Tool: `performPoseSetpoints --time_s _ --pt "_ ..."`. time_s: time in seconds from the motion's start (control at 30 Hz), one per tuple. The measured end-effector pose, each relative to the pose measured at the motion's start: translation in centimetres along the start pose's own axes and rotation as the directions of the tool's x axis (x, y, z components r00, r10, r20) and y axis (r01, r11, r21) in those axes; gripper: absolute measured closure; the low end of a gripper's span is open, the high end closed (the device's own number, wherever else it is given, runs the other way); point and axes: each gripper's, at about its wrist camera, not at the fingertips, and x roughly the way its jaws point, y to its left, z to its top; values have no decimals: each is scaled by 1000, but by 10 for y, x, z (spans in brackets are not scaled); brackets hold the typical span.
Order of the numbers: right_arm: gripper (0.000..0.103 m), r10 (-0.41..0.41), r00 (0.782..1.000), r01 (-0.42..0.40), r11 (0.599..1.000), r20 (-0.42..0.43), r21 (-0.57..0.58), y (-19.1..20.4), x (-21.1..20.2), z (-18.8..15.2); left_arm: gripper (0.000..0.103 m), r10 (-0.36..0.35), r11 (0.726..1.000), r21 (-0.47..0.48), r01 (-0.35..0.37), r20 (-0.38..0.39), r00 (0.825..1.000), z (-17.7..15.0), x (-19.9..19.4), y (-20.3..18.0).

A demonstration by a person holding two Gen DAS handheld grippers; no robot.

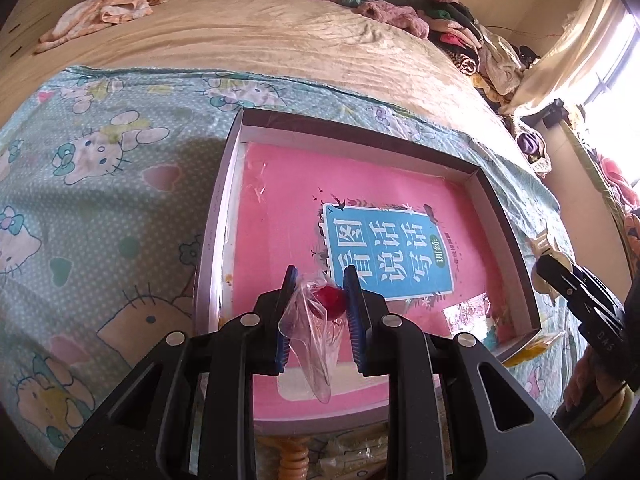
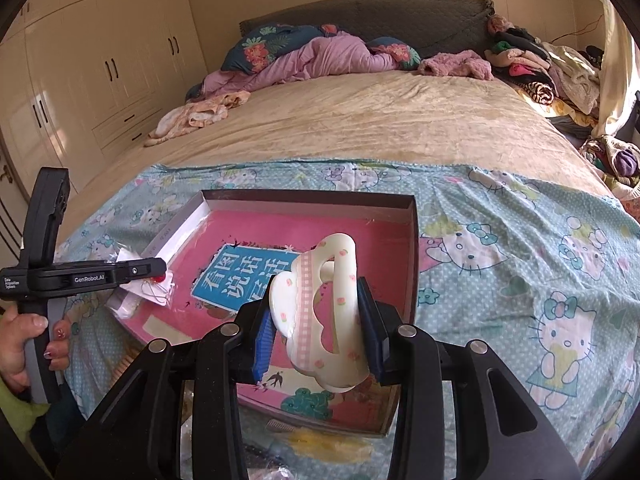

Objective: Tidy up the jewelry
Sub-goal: 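Carry both items into the pink tray and open both tools to release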

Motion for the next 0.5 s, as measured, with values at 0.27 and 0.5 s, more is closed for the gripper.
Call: performPoseSetpoints --time_s 0.27,0.5 --pt "68 -28 994 32 999 -108 30 -15 36 -5 87 17 1000 16 -16 -10 1000 5 14 5" --pt "66 -31 992 38 998 -119 50 -19 38 -12 85 31 999 41 -30 -19 999 3 19 4"
